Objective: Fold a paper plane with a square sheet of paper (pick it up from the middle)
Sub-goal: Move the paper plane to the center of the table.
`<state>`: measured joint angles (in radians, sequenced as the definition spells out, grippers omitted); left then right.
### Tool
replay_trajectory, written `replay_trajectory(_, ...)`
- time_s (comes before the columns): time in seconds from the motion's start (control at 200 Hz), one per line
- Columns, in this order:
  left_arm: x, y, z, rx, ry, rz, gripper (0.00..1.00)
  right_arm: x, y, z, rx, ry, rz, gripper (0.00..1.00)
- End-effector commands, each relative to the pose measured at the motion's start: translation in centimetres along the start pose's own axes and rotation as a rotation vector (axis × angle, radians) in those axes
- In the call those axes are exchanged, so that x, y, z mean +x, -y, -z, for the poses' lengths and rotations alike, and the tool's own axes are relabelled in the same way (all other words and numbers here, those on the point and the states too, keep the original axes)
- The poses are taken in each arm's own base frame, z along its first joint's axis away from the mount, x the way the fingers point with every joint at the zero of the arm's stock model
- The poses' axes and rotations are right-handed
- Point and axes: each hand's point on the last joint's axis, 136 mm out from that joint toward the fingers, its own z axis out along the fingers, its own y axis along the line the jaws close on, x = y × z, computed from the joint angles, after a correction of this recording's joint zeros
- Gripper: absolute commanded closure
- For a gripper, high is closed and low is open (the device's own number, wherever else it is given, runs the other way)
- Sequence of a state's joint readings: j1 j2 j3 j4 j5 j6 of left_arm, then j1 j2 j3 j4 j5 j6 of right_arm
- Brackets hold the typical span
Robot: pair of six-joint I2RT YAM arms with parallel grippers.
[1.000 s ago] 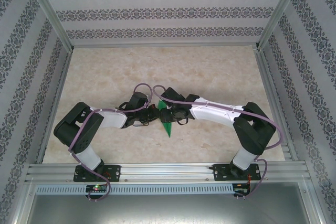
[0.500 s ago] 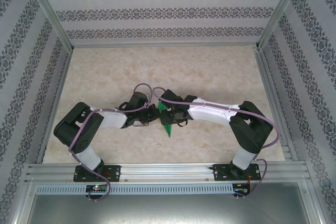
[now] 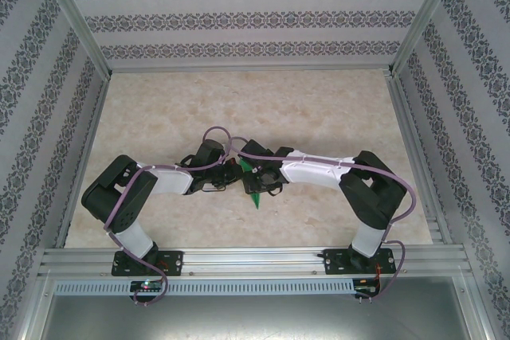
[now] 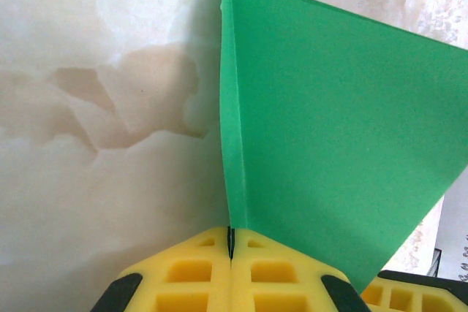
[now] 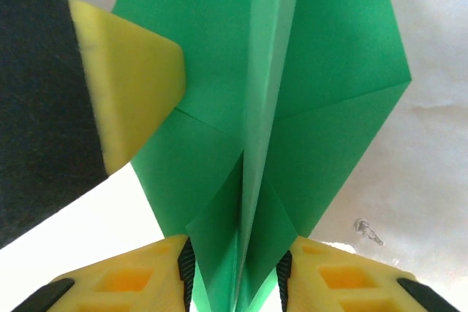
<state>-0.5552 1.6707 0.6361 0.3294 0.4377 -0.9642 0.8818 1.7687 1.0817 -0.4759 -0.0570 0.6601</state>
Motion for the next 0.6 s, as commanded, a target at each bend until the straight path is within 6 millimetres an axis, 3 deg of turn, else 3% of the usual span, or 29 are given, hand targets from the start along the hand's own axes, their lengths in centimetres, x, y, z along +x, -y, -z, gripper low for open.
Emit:
replay_trajectory(0.0, -0.3, 1.2, 0.3, 0.04, 0.015, -0.029, 1.0, 0.3, 0.1, -0.4, 0.032, -0.014, -0.003, 0.67)
replay_trajectory(0.205, -0.3, 1.1, 0.4, 0.037, 0.019, -0.025, 1.0, -0.1, 0.5, -0.3, 0.065, 0.003, -0.011, 0.76)
replay_trajectory(0.39, -0.4, 1.3, 0.6, 0.038, 0.023, -0.024, 0.98, -0.5, 0.5, -0.6, 0.07, 0.014, -0.009, 0.78)
replay_trajectory(0.53, -0.7, 1.7, 1.0, 0.037, 0.034, -0.023, 0.9, -0.6, 0.4, -1.0, 0.067, 0.014, -0.021, 0.87)
replay_trajectory(0.594, -0.9, 1.8, 1.6, 0.025, 0.045, -0.027, 0.82, -0.7, 0.7, -0.6, 0.082, 0.031, -0.027, 0.92)
